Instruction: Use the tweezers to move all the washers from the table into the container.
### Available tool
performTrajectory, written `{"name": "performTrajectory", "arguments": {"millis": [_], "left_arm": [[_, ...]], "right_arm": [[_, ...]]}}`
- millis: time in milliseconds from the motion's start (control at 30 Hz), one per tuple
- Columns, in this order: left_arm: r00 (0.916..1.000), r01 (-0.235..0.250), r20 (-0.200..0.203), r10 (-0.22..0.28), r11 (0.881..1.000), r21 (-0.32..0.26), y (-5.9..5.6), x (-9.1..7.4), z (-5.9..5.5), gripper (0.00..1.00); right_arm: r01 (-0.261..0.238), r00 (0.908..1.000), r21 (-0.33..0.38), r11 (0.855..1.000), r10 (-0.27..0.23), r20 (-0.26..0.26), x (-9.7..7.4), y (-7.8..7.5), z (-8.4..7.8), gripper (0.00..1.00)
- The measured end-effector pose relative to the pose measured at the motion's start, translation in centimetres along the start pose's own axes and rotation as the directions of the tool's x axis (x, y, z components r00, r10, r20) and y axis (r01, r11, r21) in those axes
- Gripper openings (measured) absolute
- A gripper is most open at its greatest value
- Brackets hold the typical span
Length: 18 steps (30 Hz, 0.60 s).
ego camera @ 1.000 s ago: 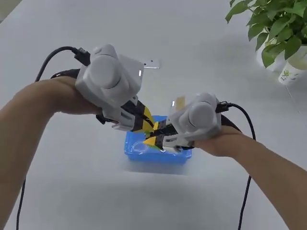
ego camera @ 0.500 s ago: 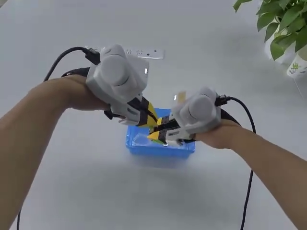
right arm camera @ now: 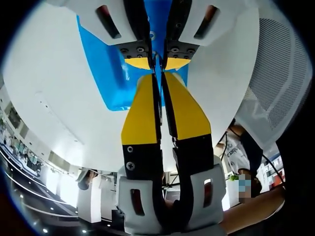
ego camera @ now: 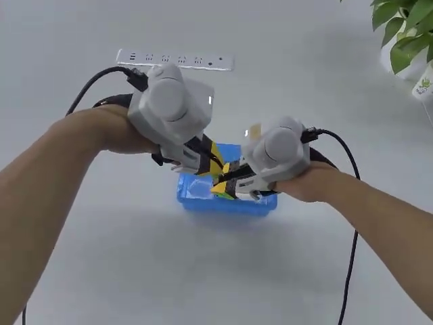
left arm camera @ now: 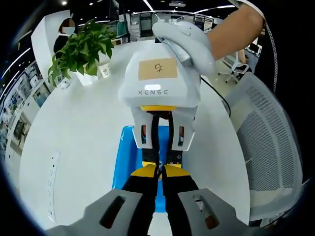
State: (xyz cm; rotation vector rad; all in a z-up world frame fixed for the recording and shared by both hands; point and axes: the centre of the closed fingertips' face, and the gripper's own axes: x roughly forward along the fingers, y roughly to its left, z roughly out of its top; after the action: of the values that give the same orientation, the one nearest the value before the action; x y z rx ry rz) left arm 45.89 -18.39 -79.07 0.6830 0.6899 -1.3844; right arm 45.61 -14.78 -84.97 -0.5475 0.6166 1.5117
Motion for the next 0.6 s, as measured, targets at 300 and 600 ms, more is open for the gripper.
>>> {"name": "performTrajectory", "arguments": {"millis": [300,600], "left_arm": [[1.0,-0.003,0.005,0.003,1.0,-0.006,0.01,0.4,-0.38,0.07],[1.0,-0.004,0.003,0.004,1.0,-0.005,0.09,0.38,-0.39,0.07]], "right_arm": [[-0.002,0.9999,-0.015,1.0,0.002,-0.016,0.35,-0.06,-0.57,0.1],[0.002,0.9999,-0.021,1.0,-0.003,-0.016,0.3,-0.05,-0.45,0.11]]}}
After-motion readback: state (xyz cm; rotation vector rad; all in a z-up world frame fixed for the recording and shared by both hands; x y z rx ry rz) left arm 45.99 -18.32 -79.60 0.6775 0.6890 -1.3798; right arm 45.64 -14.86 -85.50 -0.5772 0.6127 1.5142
